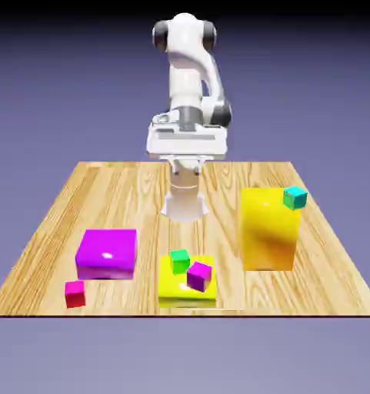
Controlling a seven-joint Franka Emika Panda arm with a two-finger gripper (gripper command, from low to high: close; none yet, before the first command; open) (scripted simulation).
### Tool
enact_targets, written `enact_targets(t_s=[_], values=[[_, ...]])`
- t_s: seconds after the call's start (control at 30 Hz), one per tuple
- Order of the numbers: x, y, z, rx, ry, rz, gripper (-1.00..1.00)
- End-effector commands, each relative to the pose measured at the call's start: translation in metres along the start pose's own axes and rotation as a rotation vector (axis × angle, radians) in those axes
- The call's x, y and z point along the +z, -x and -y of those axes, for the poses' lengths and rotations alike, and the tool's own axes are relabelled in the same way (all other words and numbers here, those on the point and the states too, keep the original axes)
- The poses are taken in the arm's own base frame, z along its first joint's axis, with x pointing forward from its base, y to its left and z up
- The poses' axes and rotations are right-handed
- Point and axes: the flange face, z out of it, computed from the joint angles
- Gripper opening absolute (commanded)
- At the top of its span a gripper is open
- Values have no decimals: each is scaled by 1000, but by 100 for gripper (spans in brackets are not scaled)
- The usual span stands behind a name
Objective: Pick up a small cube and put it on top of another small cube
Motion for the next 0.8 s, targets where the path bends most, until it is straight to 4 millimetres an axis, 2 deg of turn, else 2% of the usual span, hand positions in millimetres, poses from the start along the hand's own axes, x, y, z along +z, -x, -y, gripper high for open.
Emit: enact_targets(t_s=[0.0, 0.17, 0.33, 0.53, 0.77], values=[[10, -8, -5, -3, 22, 18, 0], [60, -43, -40, -22, 126, 115, 0], [110, -72, -86, -43, 217, 216, 0], [165, -98, -154, -73, 306, 340, 0], [218, -114, -246, -118, 384, 484, 0]])
